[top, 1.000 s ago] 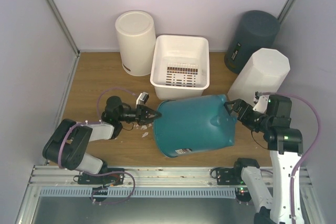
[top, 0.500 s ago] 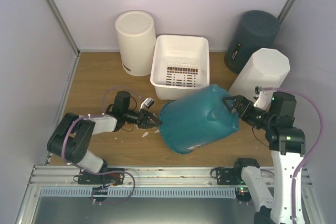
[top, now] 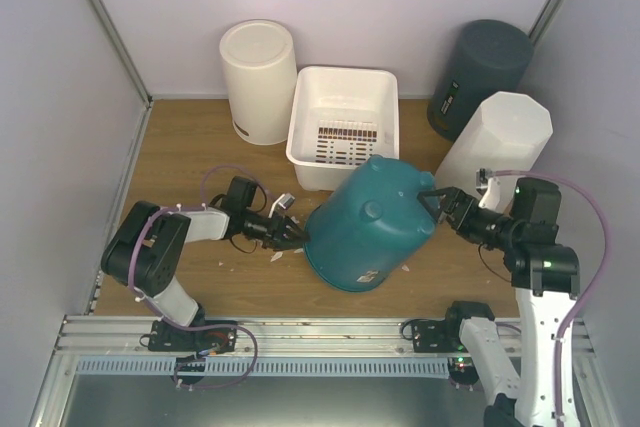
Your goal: Turn the large container upside down
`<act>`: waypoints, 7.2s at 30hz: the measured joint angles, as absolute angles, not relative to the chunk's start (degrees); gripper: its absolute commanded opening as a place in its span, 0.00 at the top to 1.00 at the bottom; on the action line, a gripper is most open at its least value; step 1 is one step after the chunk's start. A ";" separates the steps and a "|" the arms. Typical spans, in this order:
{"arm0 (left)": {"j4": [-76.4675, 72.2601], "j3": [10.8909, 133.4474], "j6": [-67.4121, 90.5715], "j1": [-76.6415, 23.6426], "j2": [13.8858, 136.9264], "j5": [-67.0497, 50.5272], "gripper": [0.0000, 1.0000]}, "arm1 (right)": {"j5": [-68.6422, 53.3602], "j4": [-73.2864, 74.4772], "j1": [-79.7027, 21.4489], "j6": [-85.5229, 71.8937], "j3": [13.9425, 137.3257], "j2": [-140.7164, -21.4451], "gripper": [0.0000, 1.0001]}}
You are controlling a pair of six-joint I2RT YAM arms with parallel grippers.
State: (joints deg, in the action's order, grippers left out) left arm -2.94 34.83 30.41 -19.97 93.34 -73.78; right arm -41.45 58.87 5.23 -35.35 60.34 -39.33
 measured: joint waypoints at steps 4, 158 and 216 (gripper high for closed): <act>2.50 36.47 26.20 -19.29 93.08 -71.77 0.37 | -42.76 59.46 5.19 -35.35 58.02 -37.87 0.00; 64.69 68.90 -58.65 -19.81 68.79 -10.17 0.01 | 9.87 53.49 -41.17 0.40 97.54 -101.01 0.00; 61.56 94.13 -40.27 -19.22 65.08 -22.37 0.01 | 17.08 47.77 -44.42 10.61 100.05 -89.10 0.99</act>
State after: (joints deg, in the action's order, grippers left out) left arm 61.56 94.13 -40.27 -19.22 65.08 -22.37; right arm 17.08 47.77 -44.42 10.61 100.05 -89.10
